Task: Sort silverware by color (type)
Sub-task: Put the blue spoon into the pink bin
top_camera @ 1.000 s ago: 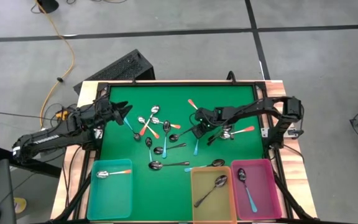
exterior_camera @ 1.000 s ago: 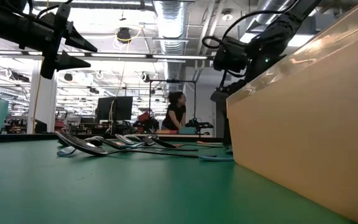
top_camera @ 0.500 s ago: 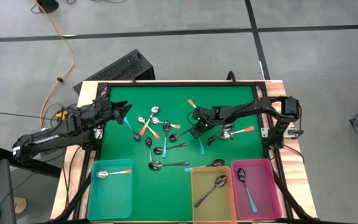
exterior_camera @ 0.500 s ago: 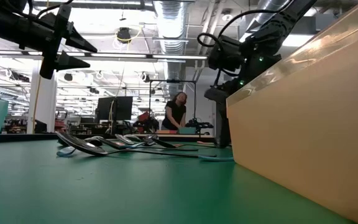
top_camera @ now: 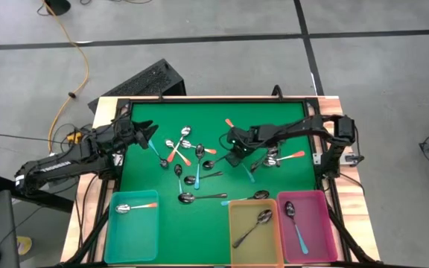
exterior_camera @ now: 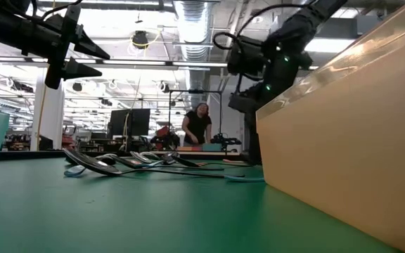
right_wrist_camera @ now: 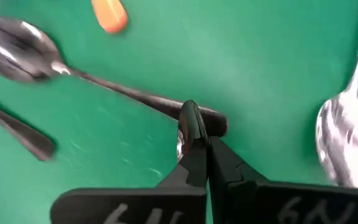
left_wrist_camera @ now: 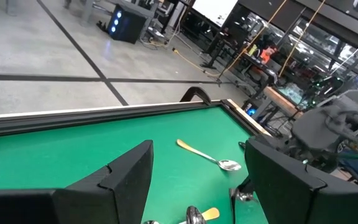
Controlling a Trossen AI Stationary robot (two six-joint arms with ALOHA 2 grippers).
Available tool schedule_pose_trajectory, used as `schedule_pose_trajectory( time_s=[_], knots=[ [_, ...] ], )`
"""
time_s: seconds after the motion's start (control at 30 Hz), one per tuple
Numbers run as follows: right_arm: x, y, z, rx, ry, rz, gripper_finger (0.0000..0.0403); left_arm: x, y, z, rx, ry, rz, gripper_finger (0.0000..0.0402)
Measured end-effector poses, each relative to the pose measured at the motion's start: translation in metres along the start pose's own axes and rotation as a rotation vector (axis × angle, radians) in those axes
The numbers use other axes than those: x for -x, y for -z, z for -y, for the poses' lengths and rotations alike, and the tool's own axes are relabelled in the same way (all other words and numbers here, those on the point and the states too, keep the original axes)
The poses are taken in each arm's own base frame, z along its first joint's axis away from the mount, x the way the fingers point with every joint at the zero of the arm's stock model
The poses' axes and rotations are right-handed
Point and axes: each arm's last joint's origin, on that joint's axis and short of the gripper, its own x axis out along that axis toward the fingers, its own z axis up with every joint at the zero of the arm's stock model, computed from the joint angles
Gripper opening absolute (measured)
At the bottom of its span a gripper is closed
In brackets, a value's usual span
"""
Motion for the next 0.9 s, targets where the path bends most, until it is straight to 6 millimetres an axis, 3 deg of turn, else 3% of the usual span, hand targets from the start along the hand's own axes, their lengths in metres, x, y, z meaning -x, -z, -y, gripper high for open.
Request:
schedule_pose_trajectory(
  time_s=[0.5, 0.67, 0.9],
  knots=[
    [0.065, -0.055, -0.026, 0.173, 0.051, 0.103, 0.0005, 0.0, -0.001, -0.001, 0.0, -0.022, 0.016, 0.0238],
    [0.089, -0.058, -0.042, 0.222, 0.046, 0.082, 0.0005, 0.0, -0.001, -0.001, 0.0, -0.022, 0.016, 0.0238],
    [0.129, -0.052, -0.084, 0.325, -0.033, 0.126, 0.0007, 0.0, -0.001, -0.001, 0.0, -0.022, 0.016, 0.0238]
  ],
)
